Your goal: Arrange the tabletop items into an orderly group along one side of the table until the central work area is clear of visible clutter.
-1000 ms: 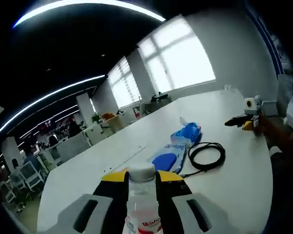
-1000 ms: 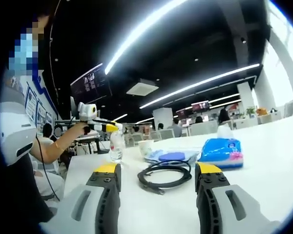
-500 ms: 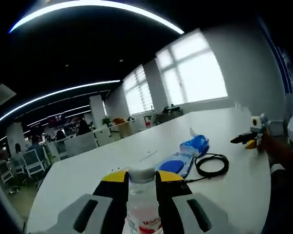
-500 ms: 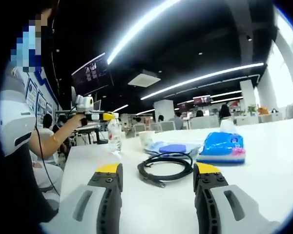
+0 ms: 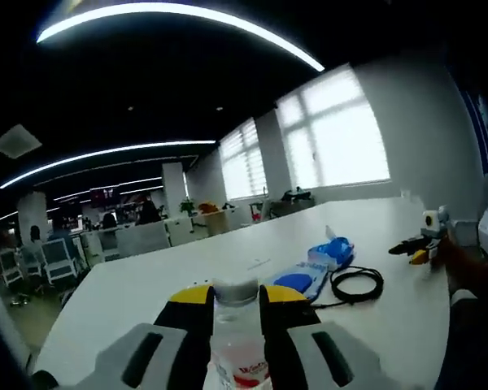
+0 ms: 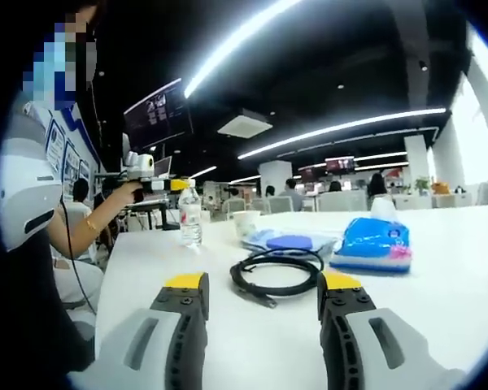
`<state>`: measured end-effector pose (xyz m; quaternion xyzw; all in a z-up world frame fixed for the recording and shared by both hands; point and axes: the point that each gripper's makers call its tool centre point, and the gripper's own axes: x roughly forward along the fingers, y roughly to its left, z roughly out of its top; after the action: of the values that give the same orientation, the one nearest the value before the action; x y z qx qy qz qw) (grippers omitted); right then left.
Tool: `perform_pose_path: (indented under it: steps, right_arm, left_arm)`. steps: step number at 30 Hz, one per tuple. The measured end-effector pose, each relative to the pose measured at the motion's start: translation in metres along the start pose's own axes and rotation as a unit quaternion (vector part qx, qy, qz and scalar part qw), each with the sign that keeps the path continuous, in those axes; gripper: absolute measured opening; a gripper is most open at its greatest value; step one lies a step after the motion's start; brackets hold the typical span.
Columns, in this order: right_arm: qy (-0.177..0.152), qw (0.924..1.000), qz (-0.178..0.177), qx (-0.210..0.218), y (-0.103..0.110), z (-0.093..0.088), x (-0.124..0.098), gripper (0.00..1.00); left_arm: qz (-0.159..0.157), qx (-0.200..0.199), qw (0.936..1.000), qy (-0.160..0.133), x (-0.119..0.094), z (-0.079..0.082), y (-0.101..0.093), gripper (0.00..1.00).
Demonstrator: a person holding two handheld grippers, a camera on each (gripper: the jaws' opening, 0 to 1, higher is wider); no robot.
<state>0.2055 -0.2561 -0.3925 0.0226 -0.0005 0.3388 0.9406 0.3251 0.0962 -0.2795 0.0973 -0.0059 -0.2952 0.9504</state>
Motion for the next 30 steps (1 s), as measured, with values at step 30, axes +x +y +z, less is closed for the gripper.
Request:
perform_pose_path:
  steps: [30]
  right_arm:
    - [0.003, 0.9999, -0.008, -0.006, -0.002, -0.001, 0.000, 0.51]
  left_arm:
    - [0.026, -0.004, 0.9996, -0.012, 0.011, 0.004, 0.007, 0.29]
